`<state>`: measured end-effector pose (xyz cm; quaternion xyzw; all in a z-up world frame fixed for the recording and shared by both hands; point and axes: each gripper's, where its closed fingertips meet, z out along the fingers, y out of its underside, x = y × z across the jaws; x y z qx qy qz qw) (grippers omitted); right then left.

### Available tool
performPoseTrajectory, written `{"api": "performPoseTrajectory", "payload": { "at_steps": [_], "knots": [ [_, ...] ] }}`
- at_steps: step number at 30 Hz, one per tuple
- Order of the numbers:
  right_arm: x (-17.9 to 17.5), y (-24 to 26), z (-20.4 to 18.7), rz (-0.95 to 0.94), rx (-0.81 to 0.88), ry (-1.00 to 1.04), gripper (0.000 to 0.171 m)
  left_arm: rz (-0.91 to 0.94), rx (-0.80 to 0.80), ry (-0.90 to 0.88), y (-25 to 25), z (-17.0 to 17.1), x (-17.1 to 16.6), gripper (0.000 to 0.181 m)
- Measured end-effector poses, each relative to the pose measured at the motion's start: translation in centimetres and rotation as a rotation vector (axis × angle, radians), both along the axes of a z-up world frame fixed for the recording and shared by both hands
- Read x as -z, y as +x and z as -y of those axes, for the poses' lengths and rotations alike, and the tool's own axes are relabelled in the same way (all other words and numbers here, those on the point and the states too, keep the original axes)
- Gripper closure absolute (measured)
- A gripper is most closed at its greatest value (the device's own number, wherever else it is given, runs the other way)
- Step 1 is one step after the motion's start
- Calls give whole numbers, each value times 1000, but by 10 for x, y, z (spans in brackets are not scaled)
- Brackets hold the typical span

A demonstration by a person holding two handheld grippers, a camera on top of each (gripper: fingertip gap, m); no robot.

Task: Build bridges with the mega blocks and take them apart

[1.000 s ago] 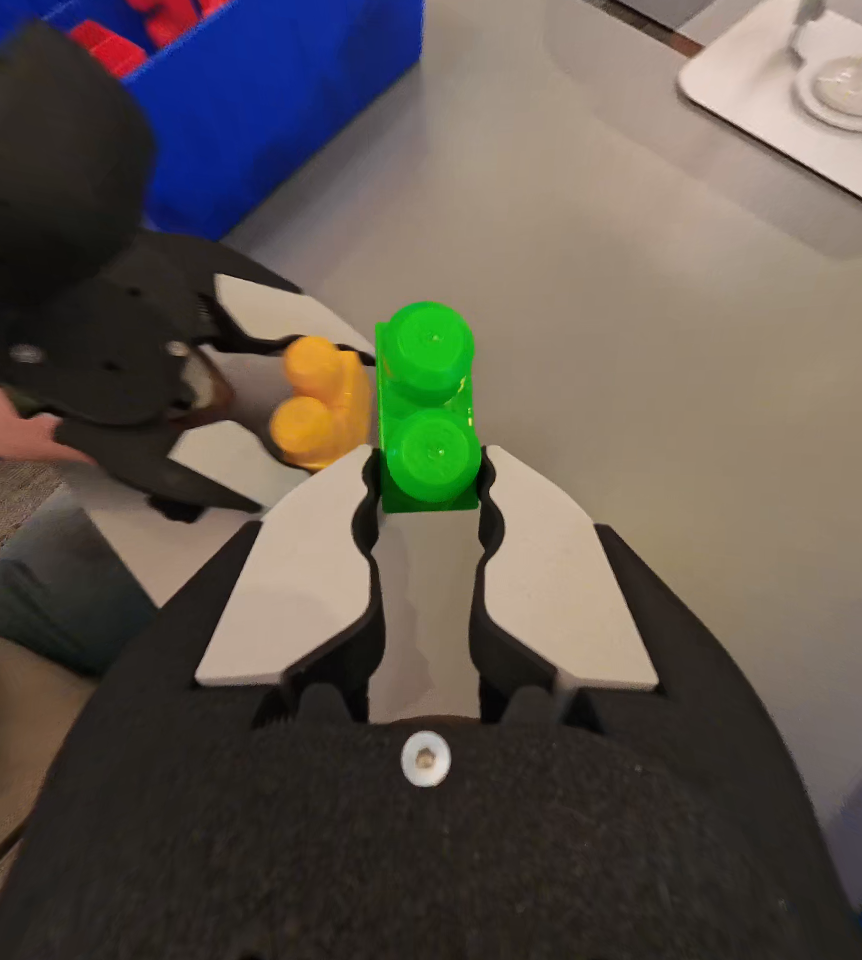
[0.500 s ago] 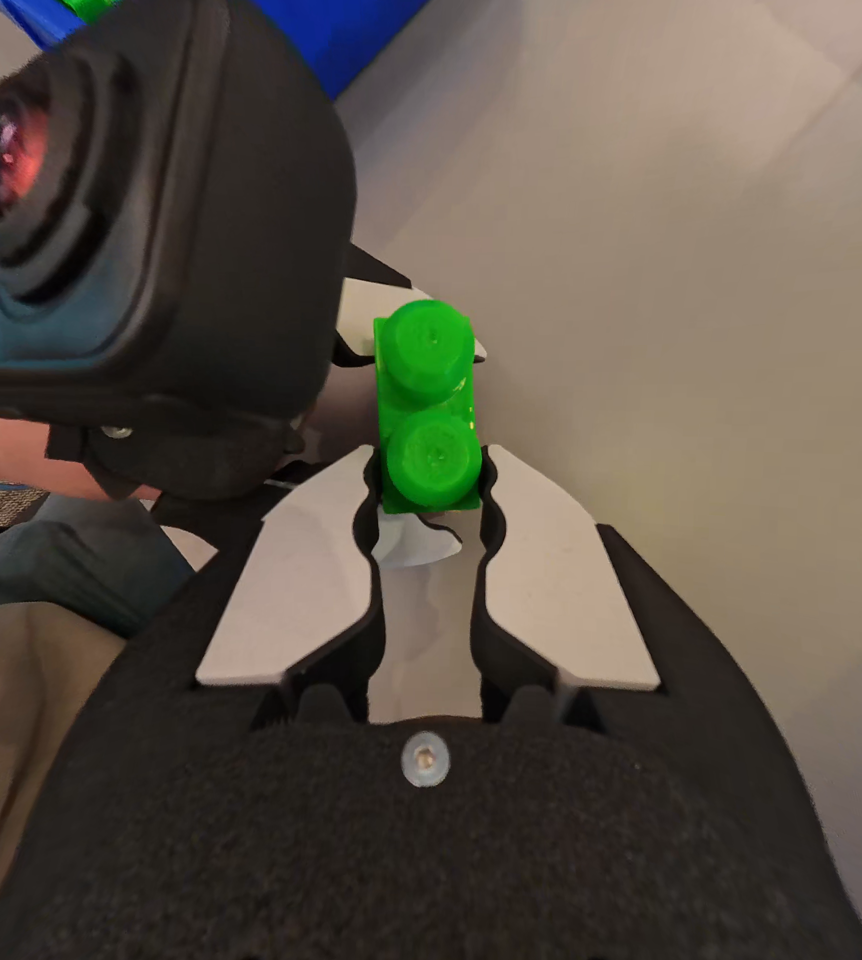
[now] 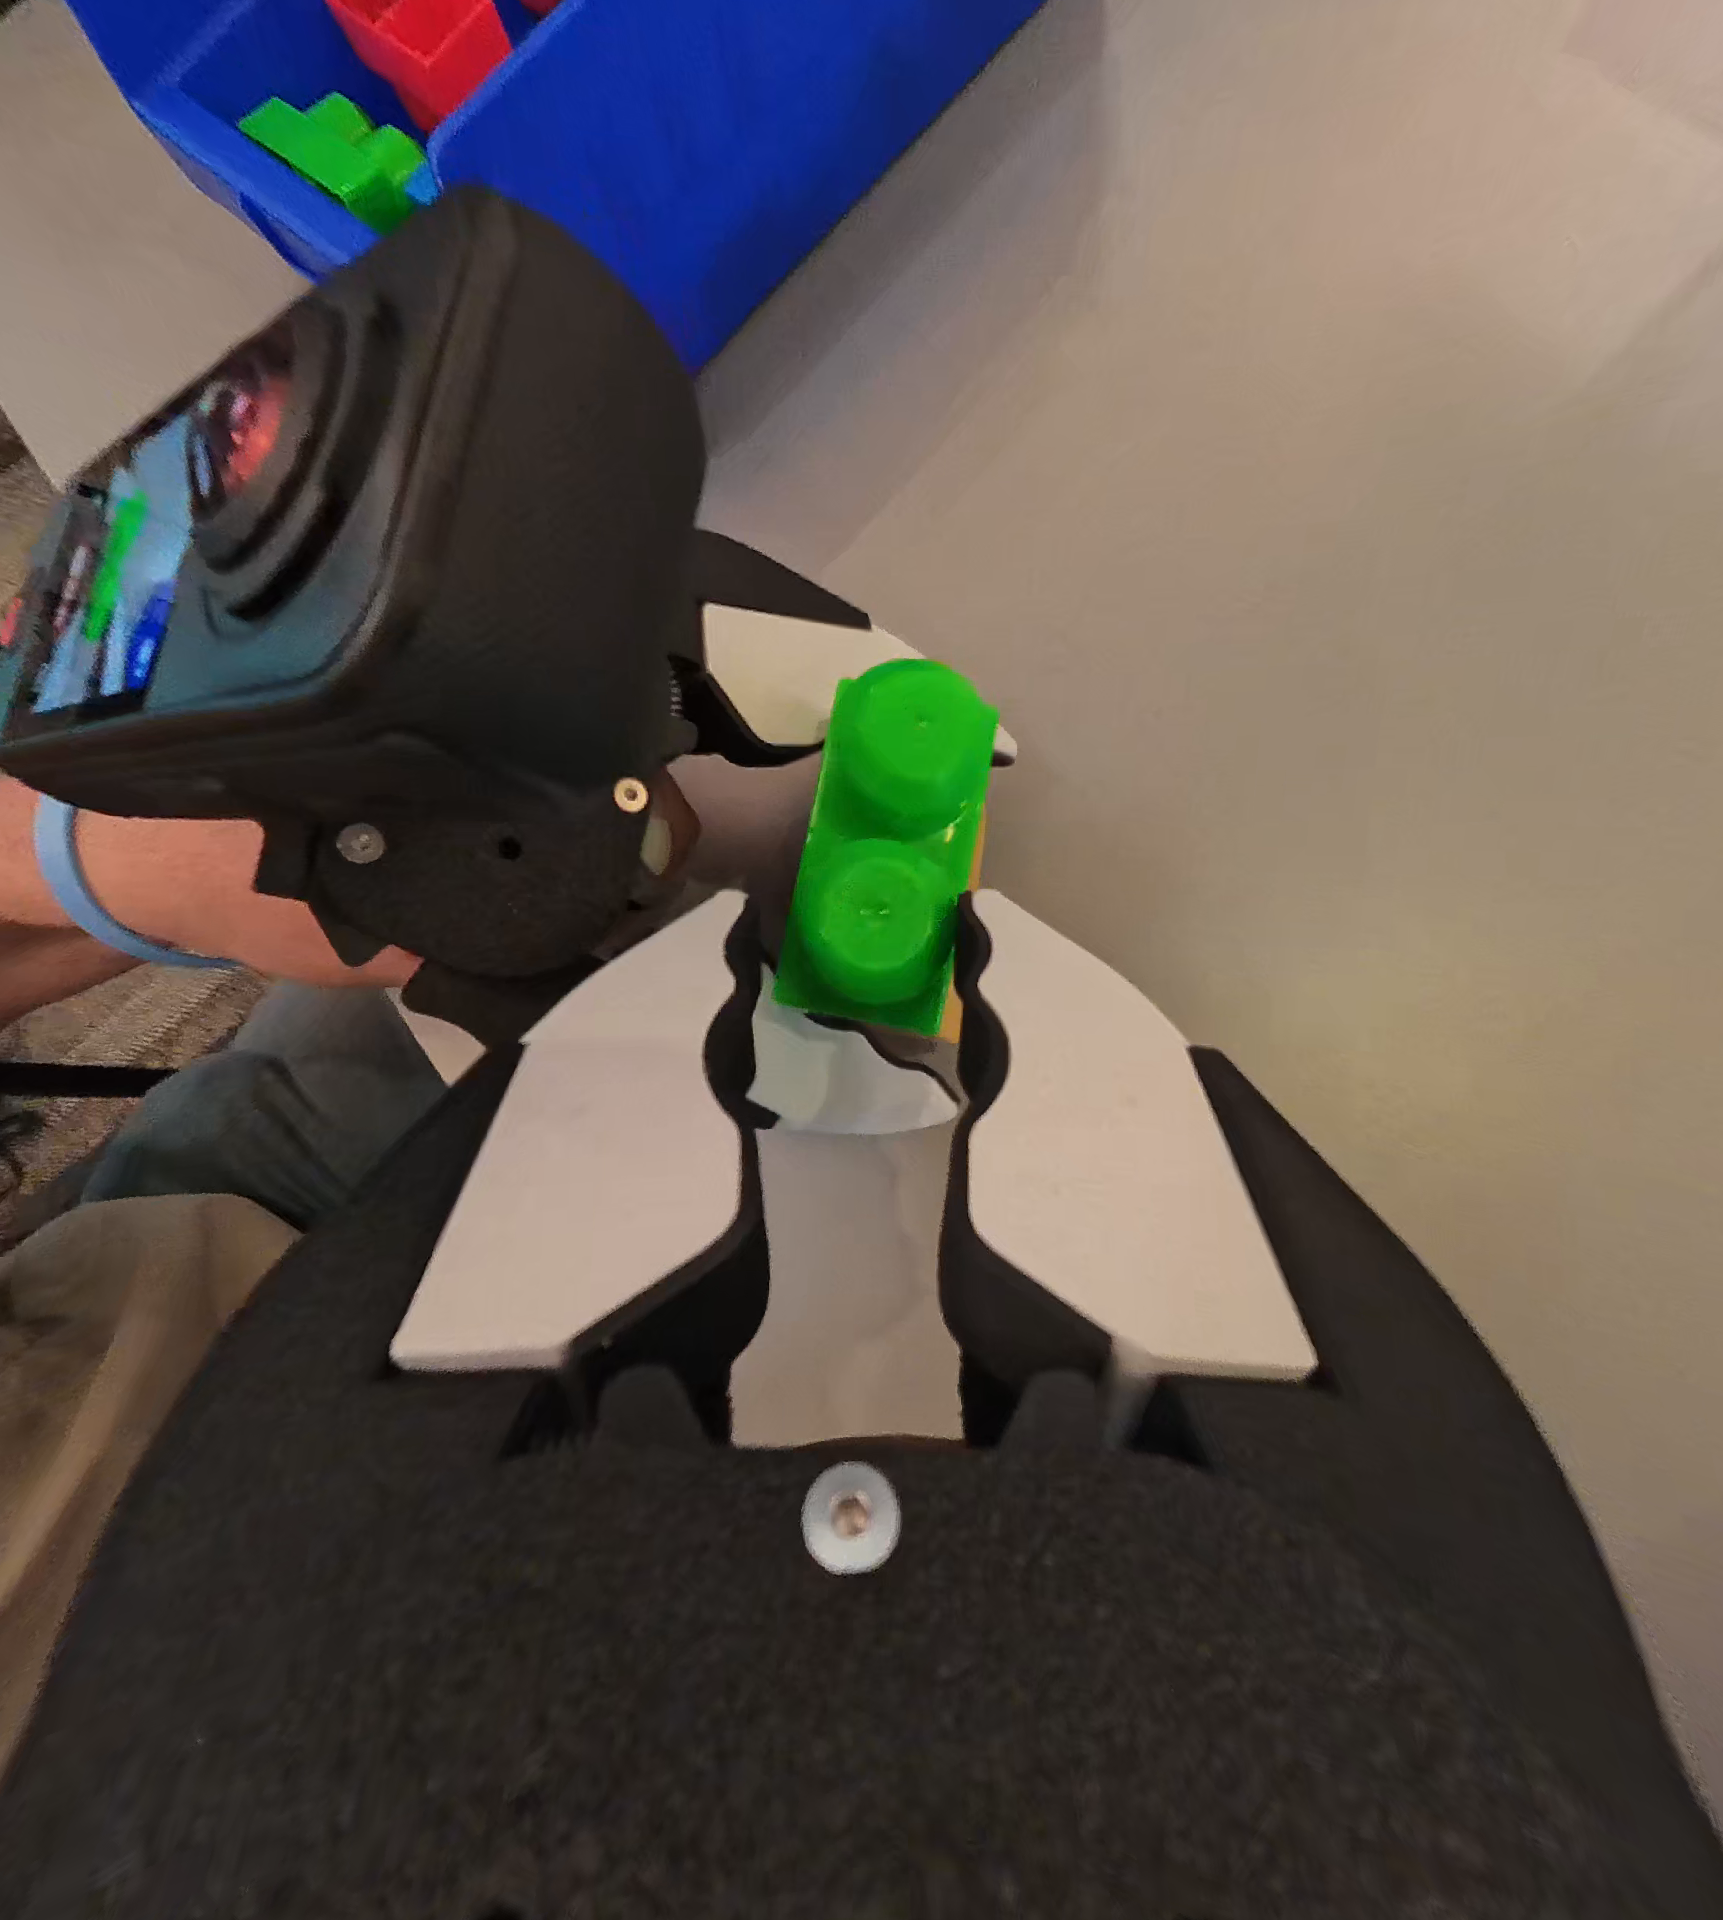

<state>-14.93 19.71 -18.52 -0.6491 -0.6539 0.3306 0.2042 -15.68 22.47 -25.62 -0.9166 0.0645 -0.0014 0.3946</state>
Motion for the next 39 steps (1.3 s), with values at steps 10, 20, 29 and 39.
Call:
{"api": "performPoseTrajectory", "payload": {
  "at_steps": [10, 20, 29, 39],
  "knots": [
    [3, 5, -8, -4, -89, -141, 142, 0, 53, -31, 6, 2, 5, 92],
    [-3, 5, -2, 7, -131, -116, 141, 7, 56, -35, 9, -4, 6, 92],
    [-9, 5, -1, -38, -169, -309, 145, 13, 87, -46, 12, -4, 9, 92],
    [-18, 6, -29, -78, -189, -384, 153, 17, 97, -62, 12, -2, 14, 92]
  ]
}}
